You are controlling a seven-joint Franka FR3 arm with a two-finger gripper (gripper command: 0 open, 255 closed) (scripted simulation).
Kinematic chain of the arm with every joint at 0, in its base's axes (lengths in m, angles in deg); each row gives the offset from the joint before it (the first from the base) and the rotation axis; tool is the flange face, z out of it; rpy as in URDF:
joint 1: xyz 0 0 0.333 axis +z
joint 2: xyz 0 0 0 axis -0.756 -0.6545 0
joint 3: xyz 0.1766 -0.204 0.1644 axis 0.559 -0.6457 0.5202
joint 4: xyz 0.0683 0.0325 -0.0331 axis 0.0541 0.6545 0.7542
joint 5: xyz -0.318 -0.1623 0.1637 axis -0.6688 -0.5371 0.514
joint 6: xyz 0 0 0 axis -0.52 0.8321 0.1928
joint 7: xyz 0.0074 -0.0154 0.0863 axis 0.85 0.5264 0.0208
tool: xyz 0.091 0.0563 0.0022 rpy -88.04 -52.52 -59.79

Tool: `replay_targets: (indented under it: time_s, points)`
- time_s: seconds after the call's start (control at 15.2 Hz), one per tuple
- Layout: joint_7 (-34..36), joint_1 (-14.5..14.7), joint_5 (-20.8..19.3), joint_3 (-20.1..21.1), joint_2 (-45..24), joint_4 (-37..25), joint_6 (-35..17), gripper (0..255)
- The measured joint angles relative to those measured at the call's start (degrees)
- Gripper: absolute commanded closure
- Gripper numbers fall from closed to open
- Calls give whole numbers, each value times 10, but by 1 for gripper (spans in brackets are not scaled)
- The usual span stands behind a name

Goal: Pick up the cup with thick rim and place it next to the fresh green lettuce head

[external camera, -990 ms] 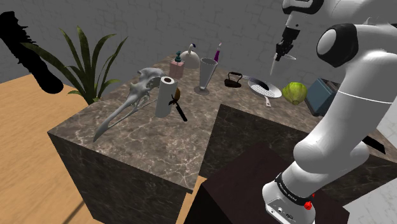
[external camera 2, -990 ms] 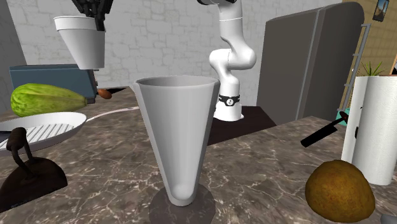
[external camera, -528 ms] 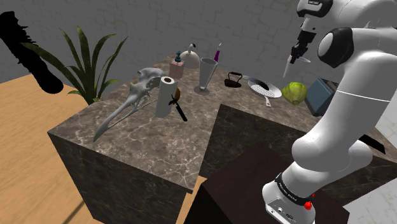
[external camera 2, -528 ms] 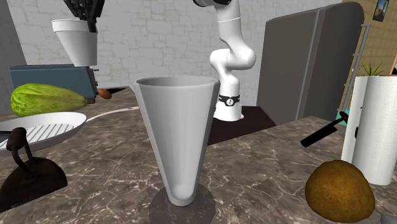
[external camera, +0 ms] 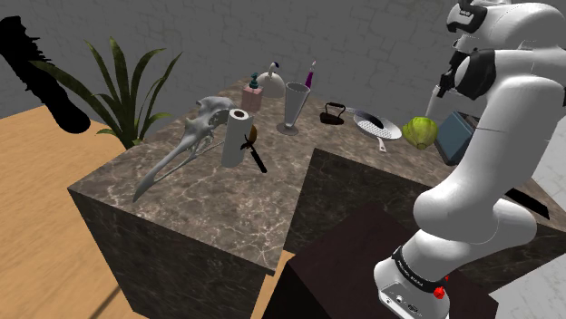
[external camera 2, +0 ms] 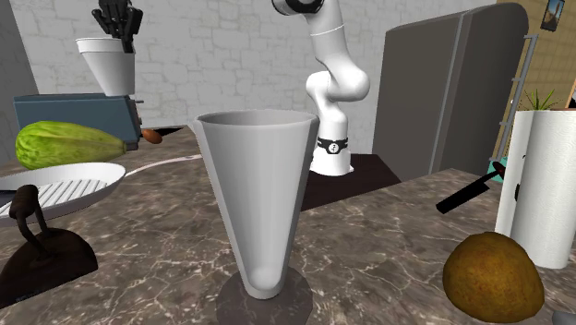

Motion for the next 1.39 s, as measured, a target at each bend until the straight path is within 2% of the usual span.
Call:
replay_targets:
  time_s: [0.13, 0.26, 0.86, 1.39]
  points:
    - [-25, -36, 19, -2, -42, -64, 24, 255]
    - [-41, -53, 25, -5, -51, -74, 24, 255]
    - [-46, -34, 13, -7, -25, 40, -62, 255]
    - [-45, -23, 10, -6, -16, 113, -127, 255]
